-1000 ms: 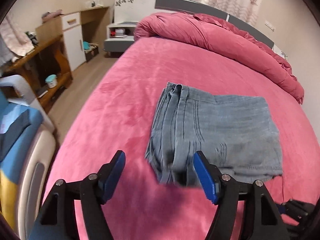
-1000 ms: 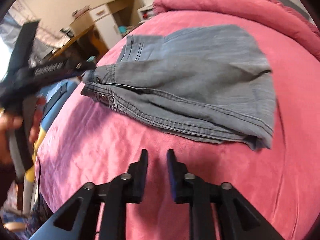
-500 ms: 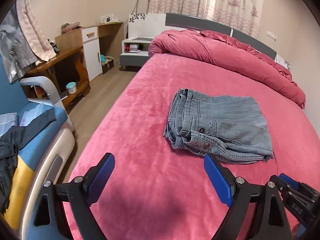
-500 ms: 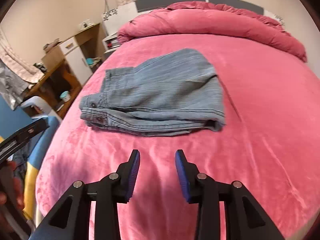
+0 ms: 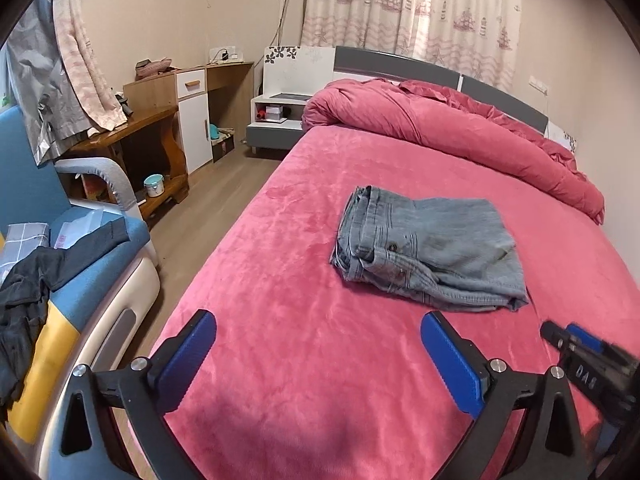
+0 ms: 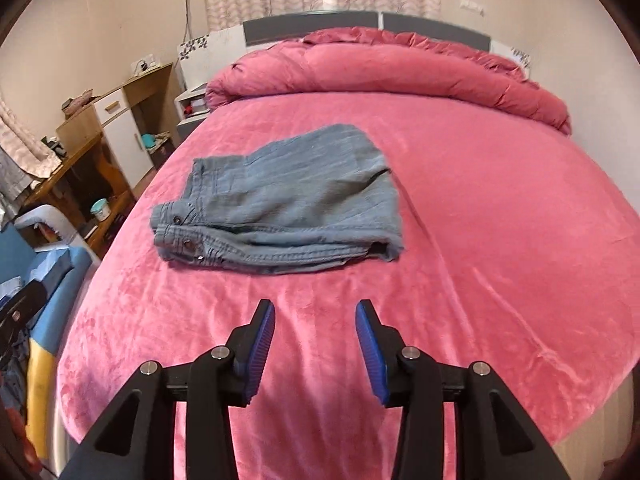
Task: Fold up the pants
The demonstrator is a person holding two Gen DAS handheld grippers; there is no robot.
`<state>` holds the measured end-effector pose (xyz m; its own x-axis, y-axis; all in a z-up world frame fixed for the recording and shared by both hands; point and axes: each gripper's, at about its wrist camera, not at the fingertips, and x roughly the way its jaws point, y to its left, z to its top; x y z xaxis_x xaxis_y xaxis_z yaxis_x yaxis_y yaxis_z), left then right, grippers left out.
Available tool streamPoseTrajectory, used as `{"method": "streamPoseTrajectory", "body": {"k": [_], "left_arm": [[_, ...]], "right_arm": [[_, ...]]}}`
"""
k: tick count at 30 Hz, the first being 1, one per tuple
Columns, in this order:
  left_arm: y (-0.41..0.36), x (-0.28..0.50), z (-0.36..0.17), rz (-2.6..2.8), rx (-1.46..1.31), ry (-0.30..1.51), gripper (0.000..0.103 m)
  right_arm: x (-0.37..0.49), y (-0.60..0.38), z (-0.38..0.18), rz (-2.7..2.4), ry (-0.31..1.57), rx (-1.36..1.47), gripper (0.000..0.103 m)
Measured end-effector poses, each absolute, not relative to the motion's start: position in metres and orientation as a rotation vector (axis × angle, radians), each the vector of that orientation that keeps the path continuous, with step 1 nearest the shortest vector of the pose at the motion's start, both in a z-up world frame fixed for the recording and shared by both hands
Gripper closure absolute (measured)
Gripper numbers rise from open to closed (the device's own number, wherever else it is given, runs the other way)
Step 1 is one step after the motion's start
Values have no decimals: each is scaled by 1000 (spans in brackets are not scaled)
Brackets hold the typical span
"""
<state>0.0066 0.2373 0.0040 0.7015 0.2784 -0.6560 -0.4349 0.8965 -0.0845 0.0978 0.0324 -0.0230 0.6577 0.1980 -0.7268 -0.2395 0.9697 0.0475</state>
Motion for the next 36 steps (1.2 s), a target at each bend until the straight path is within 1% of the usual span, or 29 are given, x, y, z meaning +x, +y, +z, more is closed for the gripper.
{"method": "streamPoseTrajectory", "body": {"k": [2, 3, 12, 27, 36], "left_arm": [[233, 2, 4, 393, -234, 686, 0], [231, 0, 3, 389, -231, 689, 0], [217, -14, 1, 362, -231, 688, 0], [208, -25, 4, 352, -225, 674, 0], [207, -29, 3, 409, -176, 668, 0]], "right_arm": [[95, 32, -19, 227, 799, -53, 49], [93, 30, -16, 221, 790, -47, 49], [80, 24, -4, 213, 762, -53, 49], [64, 14, -3, 174, 736, -68, 49], [61, 19, -17, 156, 759, -84, 49]]}}
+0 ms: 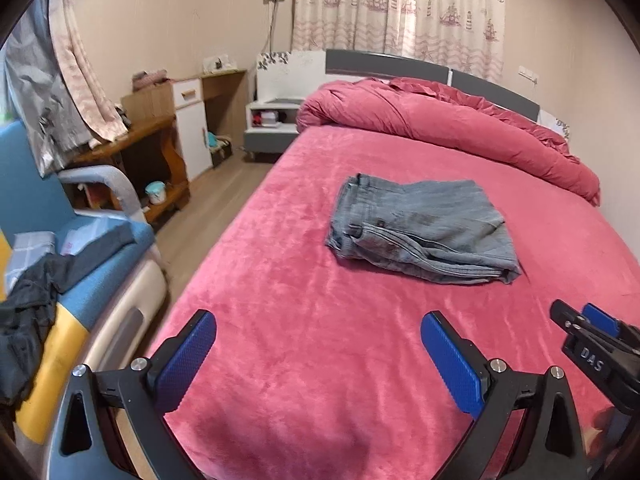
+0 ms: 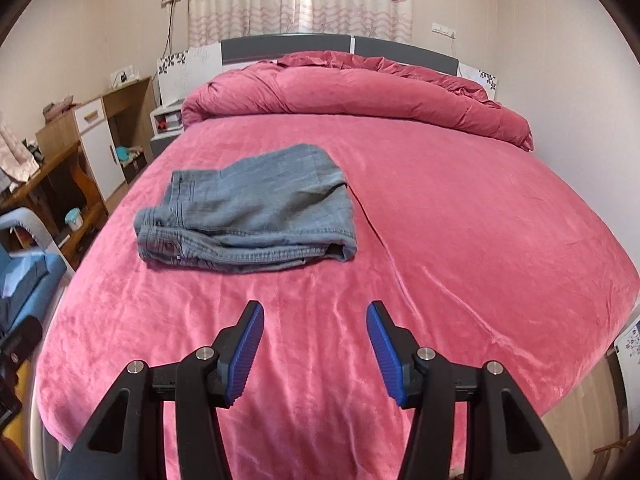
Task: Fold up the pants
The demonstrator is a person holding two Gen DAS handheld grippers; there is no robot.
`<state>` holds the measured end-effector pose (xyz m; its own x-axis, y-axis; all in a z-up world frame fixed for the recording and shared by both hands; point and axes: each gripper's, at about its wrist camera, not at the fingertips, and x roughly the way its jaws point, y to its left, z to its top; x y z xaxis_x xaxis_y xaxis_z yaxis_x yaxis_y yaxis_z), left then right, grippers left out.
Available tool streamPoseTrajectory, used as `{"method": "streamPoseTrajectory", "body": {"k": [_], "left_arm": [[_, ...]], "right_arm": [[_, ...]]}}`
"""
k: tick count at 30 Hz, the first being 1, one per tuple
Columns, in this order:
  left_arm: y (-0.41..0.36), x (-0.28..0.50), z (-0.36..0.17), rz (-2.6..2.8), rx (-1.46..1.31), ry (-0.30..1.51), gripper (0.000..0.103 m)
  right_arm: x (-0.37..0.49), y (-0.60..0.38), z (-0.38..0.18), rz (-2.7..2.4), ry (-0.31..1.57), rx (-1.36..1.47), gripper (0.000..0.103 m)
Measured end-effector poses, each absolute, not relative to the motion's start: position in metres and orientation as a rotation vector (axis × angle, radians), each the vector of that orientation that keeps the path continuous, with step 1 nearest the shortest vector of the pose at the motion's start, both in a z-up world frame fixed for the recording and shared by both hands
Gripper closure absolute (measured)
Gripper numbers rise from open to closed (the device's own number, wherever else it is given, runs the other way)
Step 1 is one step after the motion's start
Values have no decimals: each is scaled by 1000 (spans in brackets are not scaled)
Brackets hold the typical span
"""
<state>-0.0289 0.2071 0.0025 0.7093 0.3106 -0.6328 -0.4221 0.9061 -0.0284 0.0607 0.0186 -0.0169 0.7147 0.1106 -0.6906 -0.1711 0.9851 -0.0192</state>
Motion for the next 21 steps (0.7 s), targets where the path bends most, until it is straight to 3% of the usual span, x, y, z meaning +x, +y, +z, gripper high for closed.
{"method": "streamPoseTrajectory", "body": {"k": [8, 14, 21], "left_arm": [[210, -32, 2, 401, -187, 661, 0], [211, -29, -3, 394, -196, 691, 0], [212, -20, -20, 390, -204, 749, 0]], "right_arm": [[52, 15, -5, 221, 671, -36, 49], [66, -8, -11, 290, 757, 164, 49], [63, 8, -21, 154, 759, -77, 48]]}}
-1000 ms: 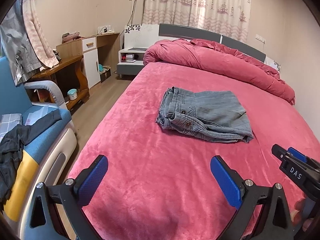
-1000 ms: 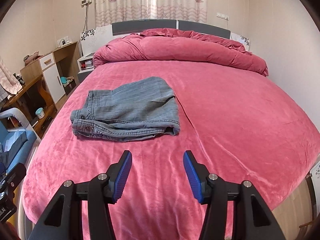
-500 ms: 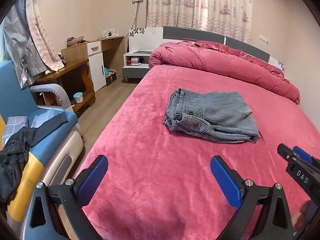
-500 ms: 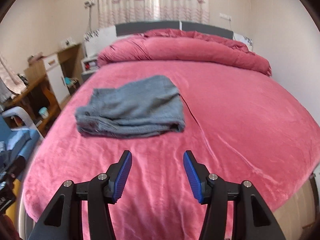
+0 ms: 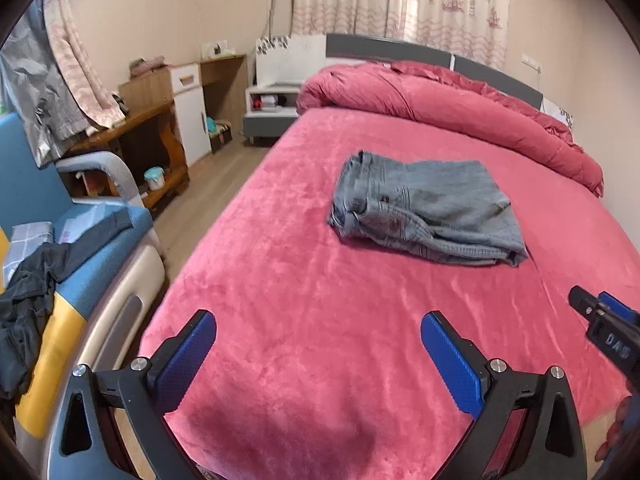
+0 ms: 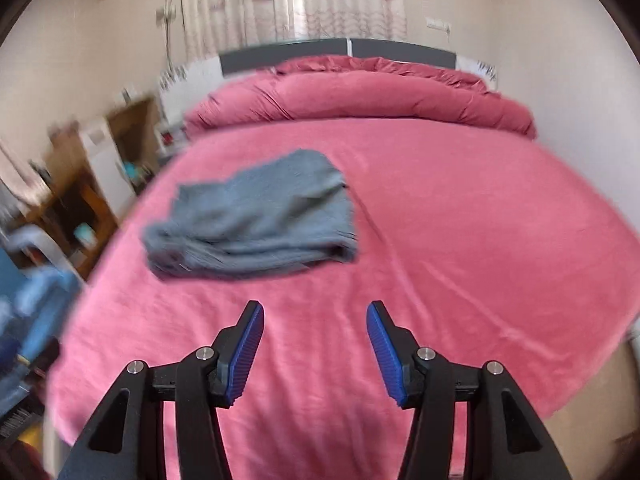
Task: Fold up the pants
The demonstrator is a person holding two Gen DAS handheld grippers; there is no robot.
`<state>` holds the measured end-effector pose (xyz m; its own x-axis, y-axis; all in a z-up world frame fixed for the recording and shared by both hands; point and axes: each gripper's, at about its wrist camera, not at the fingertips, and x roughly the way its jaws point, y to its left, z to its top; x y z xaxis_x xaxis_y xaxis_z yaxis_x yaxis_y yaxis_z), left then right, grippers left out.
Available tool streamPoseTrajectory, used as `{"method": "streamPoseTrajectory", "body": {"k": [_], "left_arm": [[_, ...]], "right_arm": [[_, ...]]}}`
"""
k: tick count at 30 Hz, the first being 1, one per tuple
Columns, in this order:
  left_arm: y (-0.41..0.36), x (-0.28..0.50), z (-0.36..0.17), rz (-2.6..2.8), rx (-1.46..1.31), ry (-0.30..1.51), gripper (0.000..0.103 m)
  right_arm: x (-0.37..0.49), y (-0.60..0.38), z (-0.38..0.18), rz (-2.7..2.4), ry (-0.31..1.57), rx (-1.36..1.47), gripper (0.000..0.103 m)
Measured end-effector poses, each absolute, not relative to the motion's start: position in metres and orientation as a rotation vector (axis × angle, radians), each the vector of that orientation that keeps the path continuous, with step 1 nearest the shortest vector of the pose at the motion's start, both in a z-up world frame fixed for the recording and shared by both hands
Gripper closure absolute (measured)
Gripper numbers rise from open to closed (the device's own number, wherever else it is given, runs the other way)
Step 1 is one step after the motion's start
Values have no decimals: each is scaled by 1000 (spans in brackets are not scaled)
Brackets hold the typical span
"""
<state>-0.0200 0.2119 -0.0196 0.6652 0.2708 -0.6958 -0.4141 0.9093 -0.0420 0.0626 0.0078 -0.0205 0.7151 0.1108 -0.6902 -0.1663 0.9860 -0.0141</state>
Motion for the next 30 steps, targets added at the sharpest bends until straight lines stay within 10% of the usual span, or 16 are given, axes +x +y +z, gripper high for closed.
{"method": "streamPoseTrajectory", "body": {"k": [30], "left_arm": [[198, 2, -2, 347, -194, 721, 1]], "right_arm": [[81, 44, -26, 159, 780, -103, 48]]}}
